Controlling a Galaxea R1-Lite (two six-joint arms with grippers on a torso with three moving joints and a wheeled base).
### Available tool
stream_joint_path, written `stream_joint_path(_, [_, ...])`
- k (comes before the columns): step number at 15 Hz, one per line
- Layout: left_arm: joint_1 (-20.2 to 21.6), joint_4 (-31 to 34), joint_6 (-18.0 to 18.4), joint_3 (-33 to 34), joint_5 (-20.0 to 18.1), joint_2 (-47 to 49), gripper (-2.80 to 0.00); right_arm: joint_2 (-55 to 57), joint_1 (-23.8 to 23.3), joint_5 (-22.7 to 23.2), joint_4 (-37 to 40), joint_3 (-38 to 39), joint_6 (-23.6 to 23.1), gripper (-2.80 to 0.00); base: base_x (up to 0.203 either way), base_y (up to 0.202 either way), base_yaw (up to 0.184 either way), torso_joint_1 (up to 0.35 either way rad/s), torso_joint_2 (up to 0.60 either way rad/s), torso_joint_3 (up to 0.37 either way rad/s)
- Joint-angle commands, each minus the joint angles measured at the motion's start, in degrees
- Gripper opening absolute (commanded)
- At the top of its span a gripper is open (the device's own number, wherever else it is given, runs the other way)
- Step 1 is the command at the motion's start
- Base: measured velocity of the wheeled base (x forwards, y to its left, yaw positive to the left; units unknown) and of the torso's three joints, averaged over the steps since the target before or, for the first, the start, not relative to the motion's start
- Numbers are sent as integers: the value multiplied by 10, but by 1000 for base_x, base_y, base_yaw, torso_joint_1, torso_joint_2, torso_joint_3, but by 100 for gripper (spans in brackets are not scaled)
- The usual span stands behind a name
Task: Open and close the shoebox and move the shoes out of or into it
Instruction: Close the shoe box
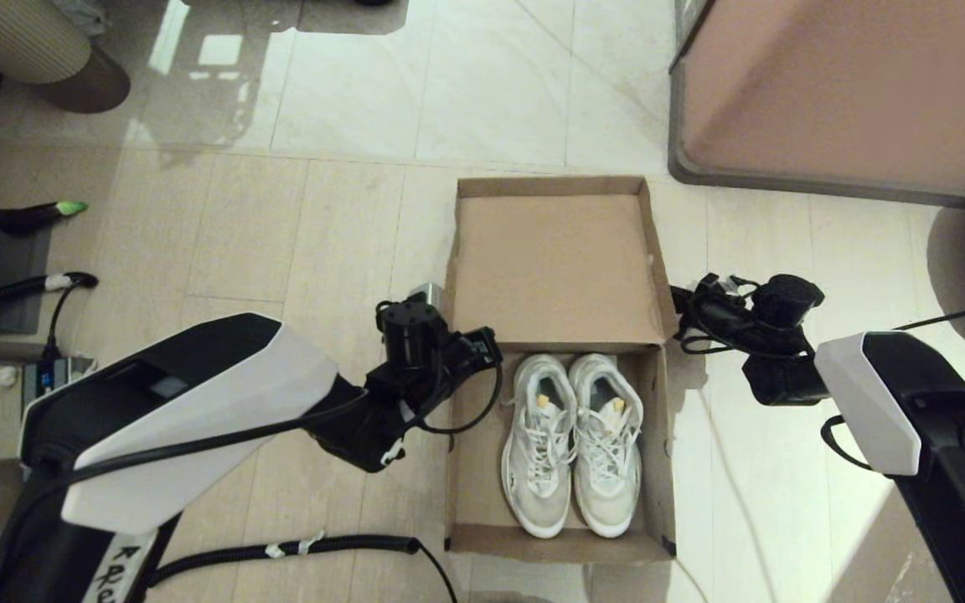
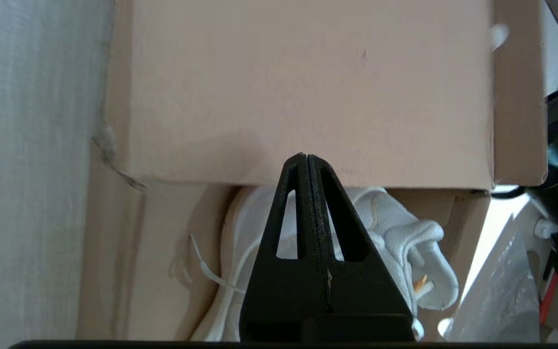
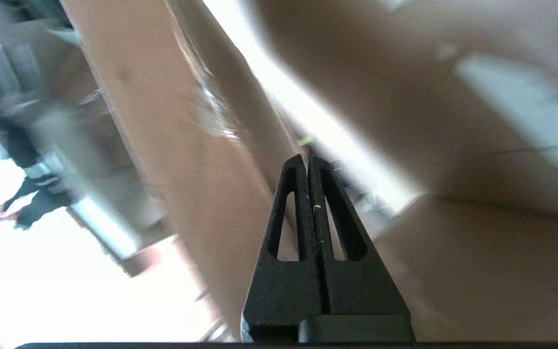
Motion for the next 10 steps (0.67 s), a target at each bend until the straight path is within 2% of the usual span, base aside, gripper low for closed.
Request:
stream_joint_path(1, [-7, -3, -2, 3, 0, 0, -280, 22, 0, 25, -54, 0, 43, -280, 0, 0, 0, 0, 0, 0])
stream_joint_path(4, [-16, -3, -2, 5, 1, -5, -280, 33, 0, 41, -126, -1, 109, -280, 0, 0, 0, 0, 0, 0])
stream_joint_path(7, [-29, -7, -2, 5, 1, 1, -280, 34, -8, 98, -162, 0, 115, -280, 0, 0, 0, 0, 0, 0])
stream_joint_path(10, [-39, -14, -2, 6, 5, 0, -280, 18, -7, 129, -178, 0, 119, -280, 0, 0, 0, 0, 0, 0])
